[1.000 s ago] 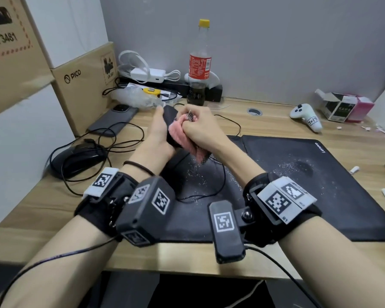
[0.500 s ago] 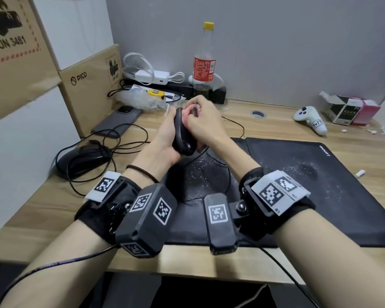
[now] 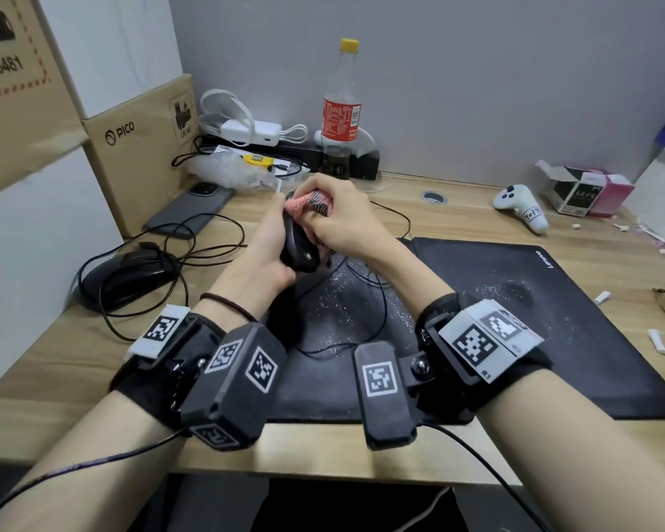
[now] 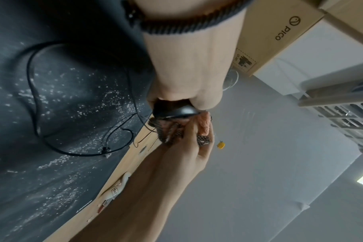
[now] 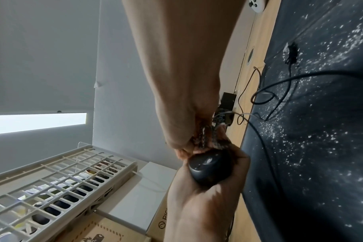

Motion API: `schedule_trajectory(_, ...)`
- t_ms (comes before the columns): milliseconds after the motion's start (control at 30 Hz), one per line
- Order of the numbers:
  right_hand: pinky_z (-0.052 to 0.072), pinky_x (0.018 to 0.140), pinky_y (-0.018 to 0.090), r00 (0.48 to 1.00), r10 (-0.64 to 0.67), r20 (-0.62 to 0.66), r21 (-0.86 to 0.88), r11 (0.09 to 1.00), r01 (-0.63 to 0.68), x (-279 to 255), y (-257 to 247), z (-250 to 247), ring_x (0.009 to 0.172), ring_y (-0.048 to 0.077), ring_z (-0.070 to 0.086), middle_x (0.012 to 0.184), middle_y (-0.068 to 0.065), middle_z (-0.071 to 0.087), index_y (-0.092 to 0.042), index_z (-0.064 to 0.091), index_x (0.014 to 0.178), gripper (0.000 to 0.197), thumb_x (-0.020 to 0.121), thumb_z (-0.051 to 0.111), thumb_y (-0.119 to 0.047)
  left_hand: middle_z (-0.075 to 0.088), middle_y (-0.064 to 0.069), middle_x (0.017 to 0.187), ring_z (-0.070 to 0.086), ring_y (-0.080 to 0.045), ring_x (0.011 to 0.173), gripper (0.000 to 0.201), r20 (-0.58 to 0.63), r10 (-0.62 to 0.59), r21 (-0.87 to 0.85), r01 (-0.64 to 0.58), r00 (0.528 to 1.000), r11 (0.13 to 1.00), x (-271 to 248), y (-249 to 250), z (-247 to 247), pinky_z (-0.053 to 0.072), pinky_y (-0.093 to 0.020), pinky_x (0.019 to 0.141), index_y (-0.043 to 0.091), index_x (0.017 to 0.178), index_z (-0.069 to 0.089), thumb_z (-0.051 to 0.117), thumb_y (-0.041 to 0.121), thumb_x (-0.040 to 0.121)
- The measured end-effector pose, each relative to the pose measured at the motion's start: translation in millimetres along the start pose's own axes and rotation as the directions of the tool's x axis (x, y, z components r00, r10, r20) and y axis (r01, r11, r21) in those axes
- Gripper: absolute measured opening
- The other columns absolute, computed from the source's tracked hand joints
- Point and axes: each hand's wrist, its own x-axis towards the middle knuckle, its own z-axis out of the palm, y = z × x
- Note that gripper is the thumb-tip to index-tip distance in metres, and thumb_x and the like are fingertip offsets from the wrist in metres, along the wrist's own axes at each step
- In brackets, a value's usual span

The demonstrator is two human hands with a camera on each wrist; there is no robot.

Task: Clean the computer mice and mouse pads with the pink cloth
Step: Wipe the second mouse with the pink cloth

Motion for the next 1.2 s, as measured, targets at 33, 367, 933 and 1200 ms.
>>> schedule_trajectory(33, 0.047, 0.08, 0.024, 0.998, 0.02, -0.068, 0.024, 1.0, -0.019, 4, 0, 1, 0.09, 0.016, 0.062, 0.093, -0.003, 0.069, -0.019, 0.067, 0.093, 0.009, 0.085, 0.067, -0.015, 0.067, -0.001, 0.066, 0.065, -0.012, 0.05, 0.046, 0.037, 0.023, -0.003, -0.023, 0.999, 1.0, 0, -3, 1, 0.051, -0.019, 0.049, 0.018, 0.084, 0.062, 0.036, 0.053, 0.098)
schedule_trajectory(367, 0.052, 0.091, 0.035, 0.984, 0.033, -0.177, 0.188, 0.982, 0.001, 7, -1, -8, 0.093, 0.008, 0.066, 0.096, -0.011, 0.071, -0.028, 0.068, 0.098, 0.014, 0.083, 0.069, -0.028, 0.072, -0.001, 0.087, 0.068, -0.013, 0.077, 0.041, 0.075, 0.06, -0.146, -0.048, 0.995, 0.988, 11, 0, -3, 0.053, -0.028, 0.073, 0.018, 0.093, 0.068, 0.042, 0.05, 0.097)
schedule_trajectory(933, 0.035, 0.06, 0.006, 0.994, -0.066, 0.085, 0.033, 0.997, 0.064, -19, 9, -18, 0.057, -0.009, 0.049, 0.07, -0.021, 0.059, -0.022, 0.073, 0.093, 0.014, 0.083, 0.067, -0.013, 0.066, -0.013, 0.089, 0.064, -0.028, 0.073, 0.055, -0.132, 0.007, -0.102, -0.02, 0.991, 0.995, 7, 13, -3, 0.056, -0.04, 0.067, 0.009, 0.092, 0.059, 0.027, 0.054, 0.098)
schedule_trajectory(1200, 0.037, 0.068, 0.009, 0.998, -0.02, -0.067, -0.021, 1.0, 0.019, -4, 14, -14, 0.071, -0.002, 0.055, 0.085, -0.01, 0.068, -0.016, 0.074, 0.093, 0.021, 0.083, 0.06, -0.005, 0.07, -0.005, 0.08, 0.067, -0.015, 0.07, 0.053, -0.037, 0.078, -0.029, -0.08, 0.996, 0.996, 2, -6, 2, 0.054, -0.027, 0.071, 0.013, 0.091, 0.063, 0.029, 0.053, 0.1)
